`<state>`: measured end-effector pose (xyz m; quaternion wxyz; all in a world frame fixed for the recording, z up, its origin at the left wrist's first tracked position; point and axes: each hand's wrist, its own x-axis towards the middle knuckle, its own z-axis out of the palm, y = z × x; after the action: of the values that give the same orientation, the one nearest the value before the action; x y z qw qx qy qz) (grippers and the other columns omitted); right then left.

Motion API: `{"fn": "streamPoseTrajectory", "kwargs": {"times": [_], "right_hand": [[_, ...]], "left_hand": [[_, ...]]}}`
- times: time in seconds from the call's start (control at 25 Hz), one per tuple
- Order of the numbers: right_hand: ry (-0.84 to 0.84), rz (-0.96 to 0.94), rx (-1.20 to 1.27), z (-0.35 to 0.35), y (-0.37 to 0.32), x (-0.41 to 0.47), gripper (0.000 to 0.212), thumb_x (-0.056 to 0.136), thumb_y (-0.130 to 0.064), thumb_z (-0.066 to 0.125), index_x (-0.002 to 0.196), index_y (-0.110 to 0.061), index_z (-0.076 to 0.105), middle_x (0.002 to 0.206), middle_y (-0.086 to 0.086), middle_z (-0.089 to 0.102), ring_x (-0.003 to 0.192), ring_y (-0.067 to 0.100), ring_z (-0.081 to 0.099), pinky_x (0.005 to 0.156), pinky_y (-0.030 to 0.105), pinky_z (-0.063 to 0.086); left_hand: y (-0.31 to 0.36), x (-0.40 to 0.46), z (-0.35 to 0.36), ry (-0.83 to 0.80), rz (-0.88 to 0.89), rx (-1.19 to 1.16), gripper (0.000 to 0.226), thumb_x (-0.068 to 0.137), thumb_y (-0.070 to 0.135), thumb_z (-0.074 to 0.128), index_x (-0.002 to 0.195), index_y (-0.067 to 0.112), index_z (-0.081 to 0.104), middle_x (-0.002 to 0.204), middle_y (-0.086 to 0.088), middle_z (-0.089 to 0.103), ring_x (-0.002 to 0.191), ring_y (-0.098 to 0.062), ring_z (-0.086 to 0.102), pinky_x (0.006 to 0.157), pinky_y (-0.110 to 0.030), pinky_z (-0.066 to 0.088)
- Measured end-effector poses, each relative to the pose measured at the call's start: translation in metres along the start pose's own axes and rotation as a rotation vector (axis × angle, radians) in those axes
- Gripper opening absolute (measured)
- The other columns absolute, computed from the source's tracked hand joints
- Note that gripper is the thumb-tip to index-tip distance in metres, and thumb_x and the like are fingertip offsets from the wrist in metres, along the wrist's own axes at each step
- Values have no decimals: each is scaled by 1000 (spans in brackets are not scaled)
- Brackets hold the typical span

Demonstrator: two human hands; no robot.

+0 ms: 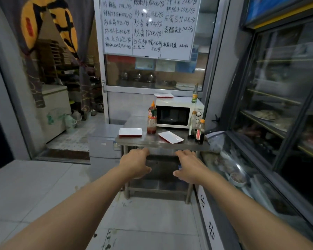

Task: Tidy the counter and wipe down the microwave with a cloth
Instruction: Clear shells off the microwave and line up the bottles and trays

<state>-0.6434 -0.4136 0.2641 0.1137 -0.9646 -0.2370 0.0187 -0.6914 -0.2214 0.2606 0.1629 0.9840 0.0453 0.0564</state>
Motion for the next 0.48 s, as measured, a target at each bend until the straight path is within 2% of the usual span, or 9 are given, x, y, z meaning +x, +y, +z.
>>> {"fn": "streamPoseTrajectory", "kwargs": {"times": [0.08, 0.16, 0.36, 0.48], "right_hand": [[19, 46, 7, -1, 1, 43, 70, 83, -33, 64, 142, -18, 29, 145, 7, 32, 136, 27, 26, 109, 43, 33], [46, 92, 32, -2, 2, 83, 73, 83, -34, 64, 143, -18, 27, 147, 7, 30, 137, 26, 26, 110, 43, 33], [68, 144, 75, 2, 10, 154, 69, 82, -33, 66, 141, -20, 31, 146, 6, 31, 135, 25, 29, 108, 40, 35], [73, 143, 59, 6, 20, 199, 67, 83, -33, 65, 140, -17, 32, 144, 10, 33, 134, 27, 30, 108, 38, 34]], "left_hand": [[-19, 49, -3, -7, 30, -18, 39, 79, 32, 69, 113, 26, 49, 103, 2, 59, 89, -13, 56, 72, -28, 48], [-35, 94, -6, -2, 63, -20, 44, 79, 34, 69, 116, 28, 47, 106, 2, 59, 92, -14, 57, 78, -30, 51], [-63, 170, 1, -7, 113, -22, 63, 78, 38, 70, 132, 32, 37, 125, 0, 57, 110, -19, 56, 85, -32, 49], [-76, 217, 6, -25, 129, -21, 65, 79, 38, 69, 134, 31, 36, 132, -1, 53, 115, -21, 54, 92, -36, 50]]}}
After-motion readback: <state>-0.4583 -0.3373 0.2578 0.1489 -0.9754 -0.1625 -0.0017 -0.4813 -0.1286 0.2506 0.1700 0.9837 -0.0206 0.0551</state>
